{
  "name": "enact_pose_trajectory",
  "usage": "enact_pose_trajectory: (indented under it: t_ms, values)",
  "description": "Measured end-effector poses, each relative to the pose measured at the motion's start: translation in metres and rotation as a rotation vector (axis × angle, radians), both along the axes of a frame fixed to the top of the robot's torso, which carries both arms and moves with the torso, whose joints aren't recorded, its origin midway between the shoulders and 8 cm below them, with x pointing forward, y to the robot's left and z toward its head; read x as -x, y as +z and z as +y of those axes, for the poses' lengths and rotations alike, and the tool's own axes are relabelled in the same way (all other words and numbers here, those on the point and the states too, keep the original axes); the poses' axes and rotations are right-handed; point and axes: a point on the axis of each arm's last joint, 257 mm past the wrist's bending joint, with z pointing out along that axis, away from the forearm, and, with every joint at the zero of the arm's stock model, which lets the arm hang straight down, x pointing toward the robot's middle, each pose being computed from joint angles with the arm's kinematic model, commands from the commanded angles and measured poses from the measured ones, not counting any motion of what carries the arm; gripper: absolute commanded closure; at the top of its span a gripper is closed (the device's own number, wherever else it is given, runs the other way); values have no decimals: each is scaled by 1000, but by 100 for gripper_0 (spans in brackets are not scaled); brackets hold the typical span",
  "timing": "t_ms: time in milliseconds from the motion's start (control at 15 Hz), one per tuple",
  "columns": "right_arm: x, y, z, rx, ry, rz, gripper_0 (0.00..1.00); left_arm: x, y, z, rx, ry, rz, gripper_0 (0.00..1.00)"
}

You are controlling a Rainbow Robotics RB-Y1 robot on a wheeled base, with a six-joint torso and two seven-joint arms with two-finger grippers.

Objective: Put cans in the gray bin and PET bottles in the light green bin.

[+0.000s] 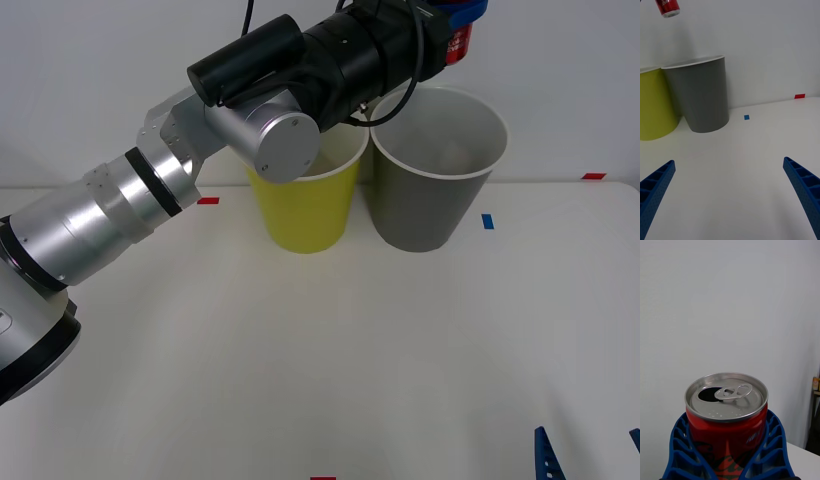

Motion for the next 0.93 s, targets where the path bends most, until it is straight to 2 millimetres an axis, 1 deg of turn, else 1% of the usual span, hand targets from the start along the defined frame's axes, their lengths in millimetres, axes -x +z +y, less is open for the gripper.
enact_pose_trajectory:
  t_ms: [200, 267, 600, 933]
  values:
    - [0, 0, 0, 0, 0, 0, 0, 6, -9, -8, 4, -15, -16, 100]
    - [0, 0, 0, 0, 0, 0, 0, 4, -13, -9, -2, -13, -18, 100]
    - [0, 0, 0, 0, 0, 0, 0, 0, -21, -15, -15, -6, -17, 100]
    - [0, 0, 0, 0, 0, 0, 0, 6, -31, -23, -20, -21, -18, 100]
